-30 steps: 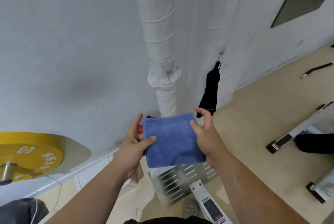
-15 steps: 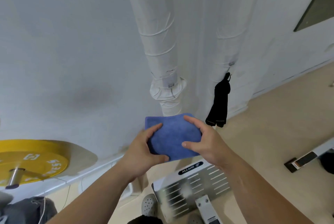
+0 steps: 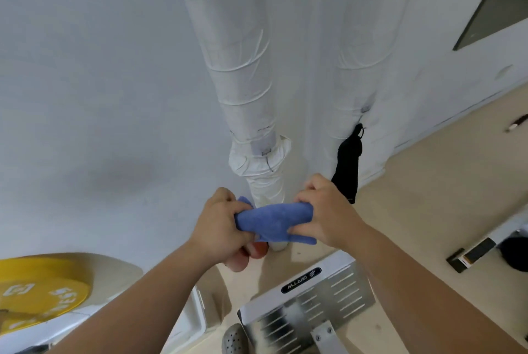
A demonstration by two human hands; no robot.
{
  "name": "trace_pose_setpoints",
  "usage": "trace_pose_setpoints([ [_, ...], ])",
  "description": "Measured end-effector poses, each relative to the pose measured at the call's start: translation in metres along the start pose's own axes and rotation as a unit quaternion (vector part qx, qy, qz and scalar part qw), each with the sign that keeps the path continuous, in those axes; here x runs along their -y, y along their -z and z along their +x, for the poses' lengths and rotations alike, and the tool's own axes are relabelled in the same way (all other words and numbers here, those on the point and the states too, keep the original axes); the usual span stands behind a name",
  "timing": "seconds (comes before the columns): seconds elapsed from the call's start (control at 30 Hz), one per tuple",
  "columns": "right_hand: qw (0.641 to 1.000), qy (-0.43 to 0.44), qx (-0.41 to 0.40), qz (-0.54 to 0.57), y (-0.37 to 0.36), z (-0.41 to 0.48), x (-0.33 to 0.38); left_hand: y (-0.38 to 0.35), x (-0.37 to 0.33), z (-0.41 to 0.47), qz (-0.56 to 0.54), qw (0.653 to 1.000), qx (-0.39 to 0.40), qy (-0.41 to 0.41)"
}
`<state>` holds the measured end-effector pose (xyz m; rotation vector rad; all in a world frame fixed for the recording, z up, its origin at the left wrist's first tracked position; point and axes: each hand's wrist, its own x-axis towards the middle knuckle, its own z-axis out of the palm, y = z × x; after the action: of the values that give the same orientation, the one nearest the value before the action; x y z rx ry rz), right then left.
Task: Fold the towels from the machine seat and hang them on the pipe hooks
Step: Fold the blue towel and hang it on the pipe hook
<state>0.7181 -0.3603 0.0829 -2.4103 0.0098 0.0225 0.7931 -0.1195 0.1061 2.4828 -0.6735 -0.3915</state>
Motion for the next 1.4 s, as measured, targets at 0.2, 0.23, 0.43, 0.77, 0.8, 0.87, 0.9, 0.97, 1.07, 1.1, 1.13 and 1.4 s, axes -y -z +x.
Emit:
trace_pose_setpoints([
  [0.2, 0.973, 0.005, 0.064, 0.223, 0.012, 0.023, -0.022, 0.007, 0.008, 0.023, -0.131, 0.988, 0.087, 0.003],
  [0.23, 0.966, -0.002, 0.048, 0.254, 0.01, 0.028, -0.026, 0.005, 0.007, 0.027, -0.149, 0.986, 0.074, 0.009],
  [0.43, 0.962, 0.06, -0.034, 0.266, -0.017, 0.065, -0.053, -0.03, 0.016, 0.062, -0.209, 0.972, -0.106, -0.015],
  [0.77, 0.963, 0.109, -0.05, 0.241, -0.014, 0.115, -0.071, -0.066, 0.027, 0.094, -0.191, 0.952, -0.238, -0.029],
  [0.8, 0.963, 0.122, -0.06, 0.233, -0.012, 0.119, -0.071, -0.065, 0.026, 0.098, -0.176, 0.951, -0.252, -0.034],
  [0.87, 0.964, 0.14, -0.078, 0.214, -0.009, 0.129, -0.071, -0.064, 0.025, 0.105, -0.13, 0.949, -0.28, -0.059],
  [0.9, 0.965, 0.145, -0.084, 0.204, -0.008, 0.133, -0.071, -0.065, 0.026, 0.108, -0.103, 0.946, -0.297, -0.076],
  [0.97, 0.965, 0.155, -0.1, 0.185, -0.01, 0.142, -0.07, -0.068, 0.027, 0.115, -0.057, 0.938, -0.327, -0.102],
  [1.07, 0.964, 0.183, -0.127, 0.145, -0.016, 0.152, -0.073, -0.069, 0.034, 0.124, -0.019, 0.933, -0.341, -0.114],
  [1.1, 0.964, 0.188, -0.132, 0.135, -0.017, 0.153, -0.075, -0.069, 0.037, 0.126, -0.013, 0.933, -0.341, -0.117],
  [1.13, 0.964, 0.189, -0.134, 0.128, -0.019, 0.154, -0.076, -0.069, 0.039, 0.128, -0.01, 0.933, -0.34, -0.121],
  [1.4, 0.965, 0.198, -0.165, 0.04, -0.033, 0.152, -0.084, -0.074, 0.045, 0.132, -0.006, 0.934, -0.336, -0.123],
])
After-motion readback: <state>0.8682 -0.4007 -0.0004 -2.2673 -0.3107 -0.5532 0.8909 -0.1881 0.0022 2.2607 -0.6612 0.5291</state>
